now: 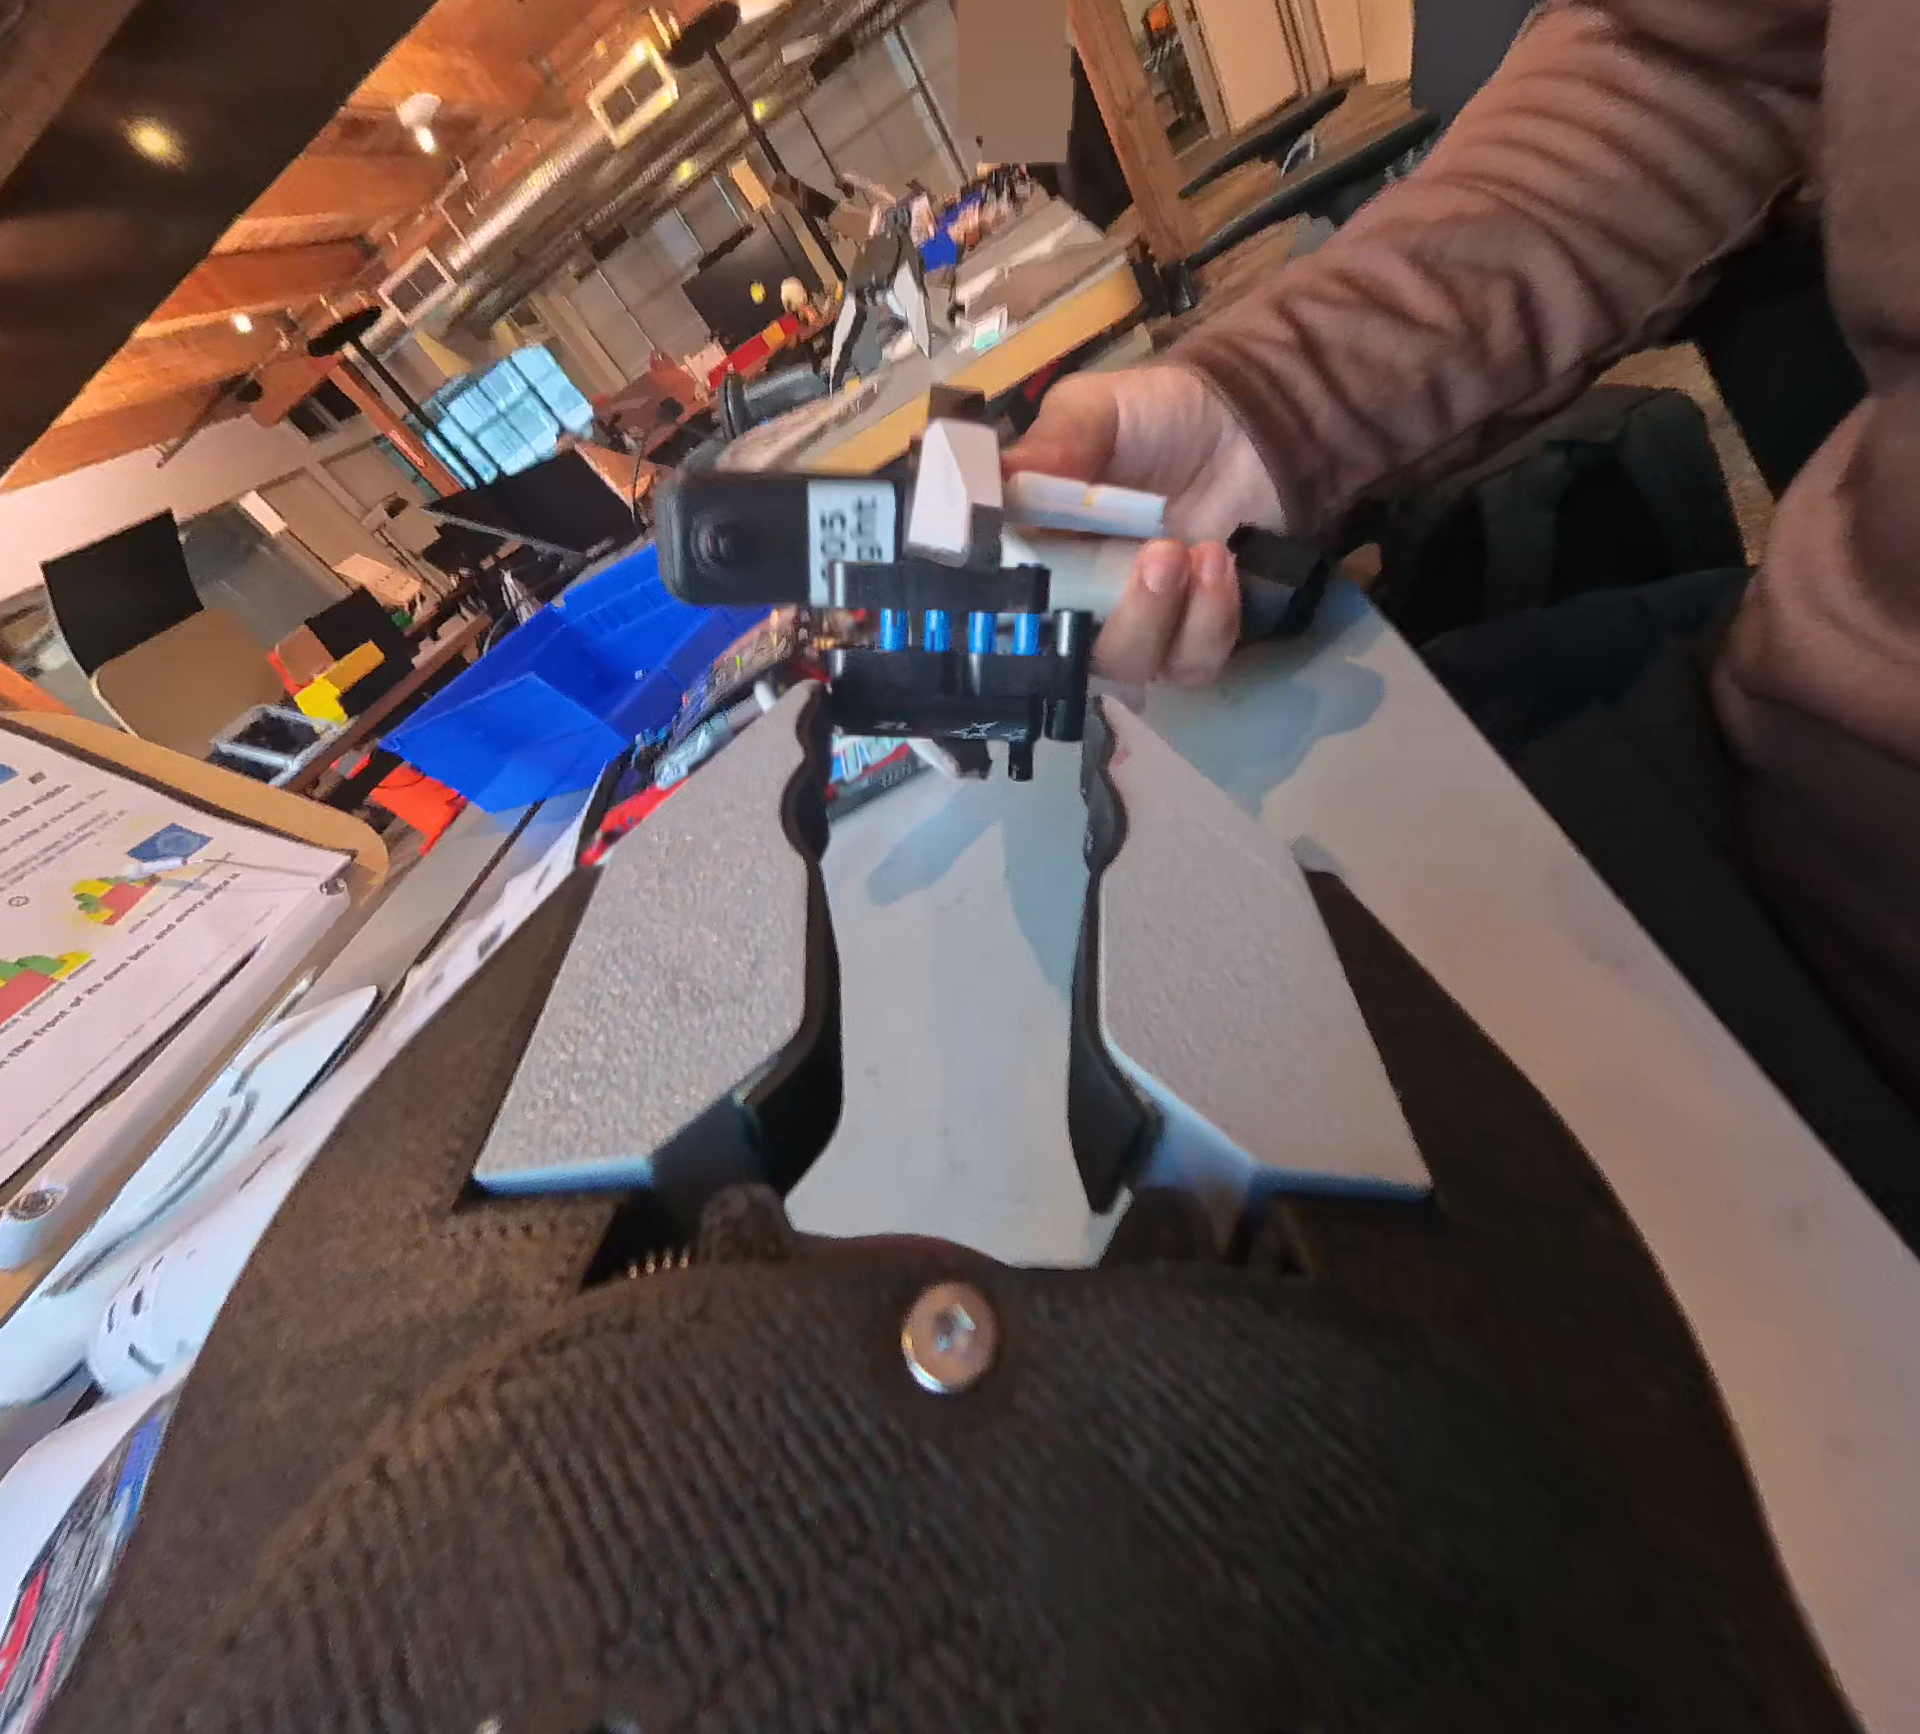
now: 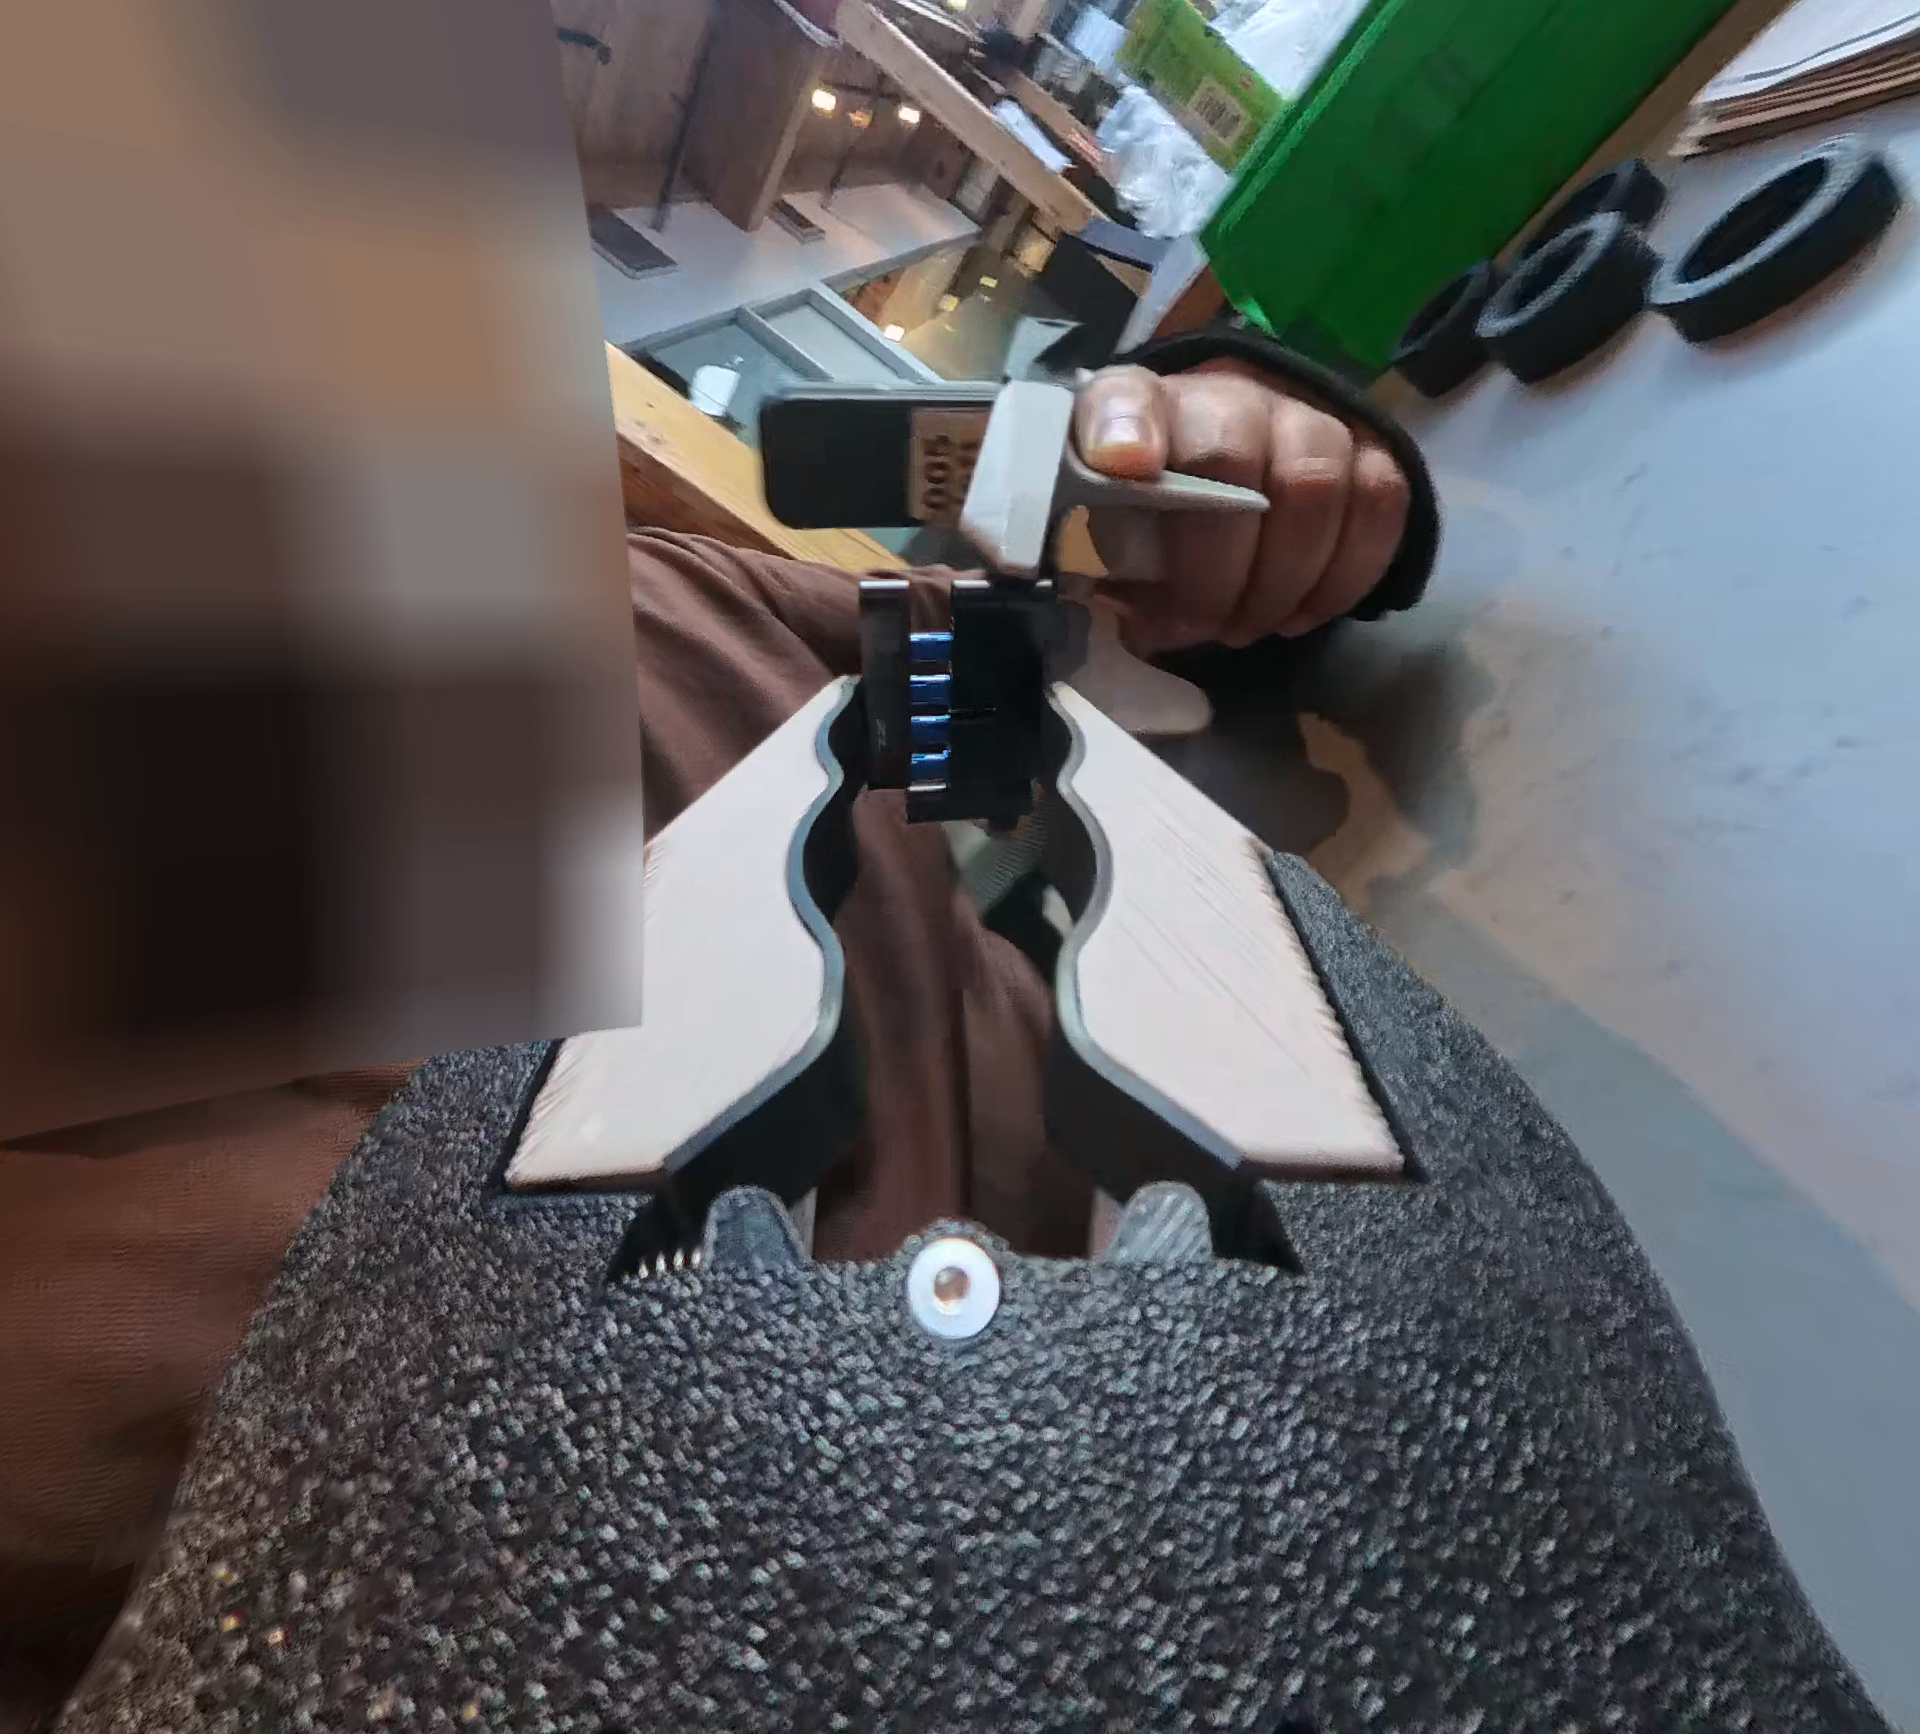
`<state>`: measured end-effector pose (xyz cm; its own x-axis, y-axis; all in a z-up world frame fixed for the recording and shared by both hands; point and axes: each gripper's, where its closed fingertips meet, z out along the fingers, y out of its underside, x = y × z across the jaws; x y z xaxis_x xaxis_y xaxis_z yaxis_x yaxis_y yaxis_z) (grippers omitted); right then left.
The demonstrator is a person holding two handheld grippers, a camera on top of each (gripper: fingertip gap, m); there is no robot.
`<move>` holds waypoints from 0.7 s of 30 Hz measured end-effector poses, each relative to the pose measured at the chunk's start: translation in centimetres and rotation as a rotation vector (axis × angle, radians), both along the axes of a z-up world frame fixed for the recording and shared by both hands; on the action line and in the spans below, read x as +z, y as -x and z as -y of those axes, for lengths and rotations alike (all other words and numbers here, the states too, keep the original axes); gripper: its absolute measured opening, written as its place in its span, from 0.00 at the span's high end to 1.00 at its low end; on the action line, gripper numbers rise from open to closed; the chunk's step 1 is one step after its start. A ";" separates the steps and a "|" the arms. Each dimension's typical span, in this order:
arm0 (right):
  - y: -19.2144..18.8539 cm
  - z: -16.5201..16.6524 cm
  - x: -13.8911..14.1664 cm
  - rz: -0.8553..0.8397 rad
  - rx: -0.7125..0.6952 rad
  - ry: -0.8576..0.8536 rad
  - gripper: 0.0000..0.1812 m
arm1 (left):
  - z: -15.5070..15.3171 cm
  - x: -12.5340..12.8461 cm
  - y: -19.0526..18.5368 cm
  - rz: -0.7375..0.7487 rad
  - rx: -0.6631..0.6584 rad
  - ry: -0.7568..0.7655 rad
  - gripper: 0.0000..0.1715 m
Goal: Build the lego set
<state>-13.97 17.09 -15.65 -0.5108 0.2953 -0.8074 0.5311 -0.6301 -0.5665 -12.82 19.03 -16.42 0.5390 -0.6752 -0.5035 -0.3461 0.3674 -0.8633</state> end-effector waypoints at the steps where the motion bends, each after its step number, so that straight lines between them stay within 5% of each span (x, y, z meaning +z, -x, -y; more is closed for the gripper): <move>1: 0.2 -0.3 -0.7 0.026 -0.020 -0.053 0.82 | -0.3 -0.5 0.2 -0.023 0.017 0.022 0.74; 3: 0.8 -1.5 -2.3 0.098 -0.105 -0.236 0.82 | -1.0 -1.2 0.9 -0.032 0.057 0.114 0.76; 7: 0.6 -6.0 -6.0 0.231 -0.298 -1.086 0.82 | -1.7 -1.2 2.5 0.148 0.012 0.425 0.68; 9: 0.6 -5.9 -6.0 0.224 -0.285 -1.297 0.82 | -2.9 -1.9 3.3 0.180 0.052 0.544 0.67; 15: 0.5 -4.0 -7.3 0.188 -0.185 -1.480 0.82 | -2.5 -5.8 1.8 -0.026 0.036 0.627 0.70; 21: 0.3 -3.5 -8.6 0.177 -0.118 -1.588 0.82 | -1.6 -6.9 0.7 -0.137 -0.007 0.617 0.76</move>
